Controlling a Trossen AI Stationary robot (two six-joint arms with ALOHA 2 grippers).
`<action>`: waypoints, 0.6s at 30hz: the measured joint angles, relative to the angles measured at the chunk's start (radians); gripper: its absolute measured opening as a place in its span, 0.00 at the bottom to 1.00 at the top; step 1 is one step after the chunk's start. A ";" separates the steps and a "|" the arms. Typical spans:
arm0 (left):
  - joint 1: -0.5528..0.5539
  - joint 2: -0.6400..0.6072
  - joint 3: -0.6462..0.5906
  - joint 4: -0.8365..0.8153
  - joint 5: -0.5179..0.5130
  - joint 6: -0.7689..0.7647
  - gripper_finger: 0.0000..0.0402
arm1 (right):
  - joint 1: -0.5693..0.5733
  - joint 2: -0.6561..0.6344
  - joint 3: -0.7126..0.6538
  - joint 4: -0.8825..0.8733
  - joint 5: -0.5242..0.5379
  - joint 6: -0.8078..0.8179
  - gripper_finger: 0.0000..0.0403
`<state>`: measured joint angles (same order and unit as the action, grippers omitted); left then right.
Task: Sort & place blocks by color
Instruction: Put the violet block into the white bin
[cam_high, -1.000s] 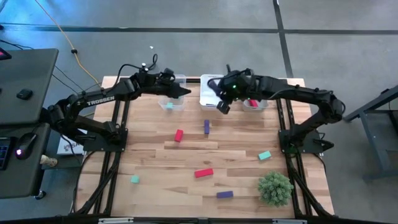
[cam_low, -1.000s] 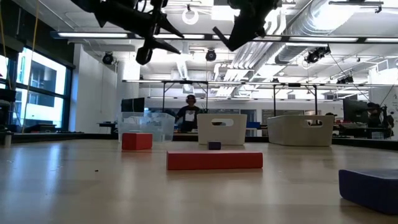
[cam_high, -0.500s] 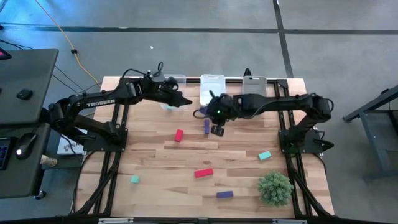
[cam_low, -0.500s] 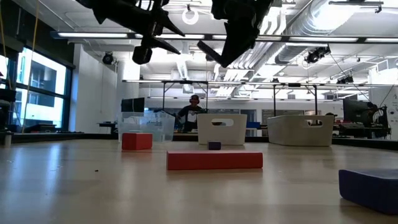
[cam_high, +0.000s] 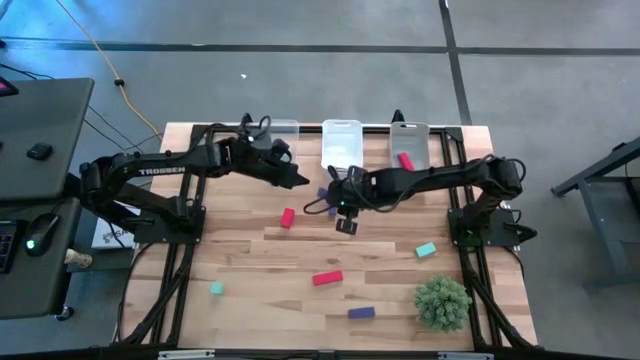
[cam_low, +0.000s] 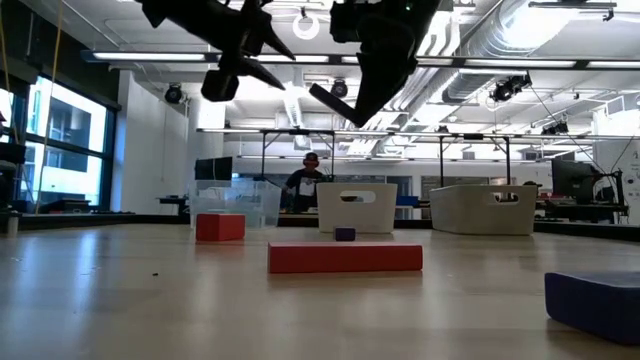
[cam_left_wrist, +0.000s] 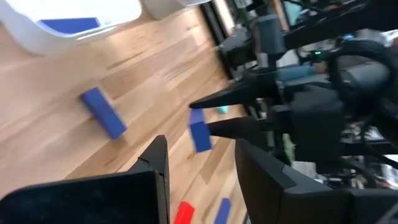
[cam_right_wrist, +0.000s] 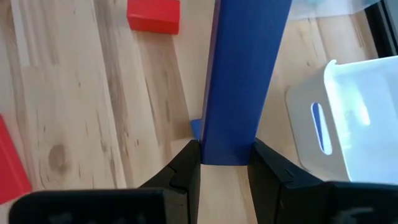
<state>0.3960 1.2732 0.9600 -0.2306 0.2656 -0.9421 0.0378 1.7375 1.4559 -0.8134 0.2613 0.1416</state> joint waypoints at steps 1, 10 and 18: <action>-0.007 0.000 0.000 -0.013 -0.007 -0.001 0.26 | 0.004 0.002 0.000 0.003 0.008 0.007 0.19; -0.033 0.009 0.000 -0.017 -0.013 -0.011 0.26 | 0.014 0.003 0.000 0.046 0.020 0.014 0.19; -0.044 0.063 -0.001 0.007 0.000 -0.019 0.26 | 0.008 0.003 0.002 0.088 0.015 -0.044 0.19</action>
<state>0.3525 1.3359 0.9592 -0.2240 0.2653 -0.9610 0.0457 1.7405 1.4578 -0.7254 0.2763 0.0976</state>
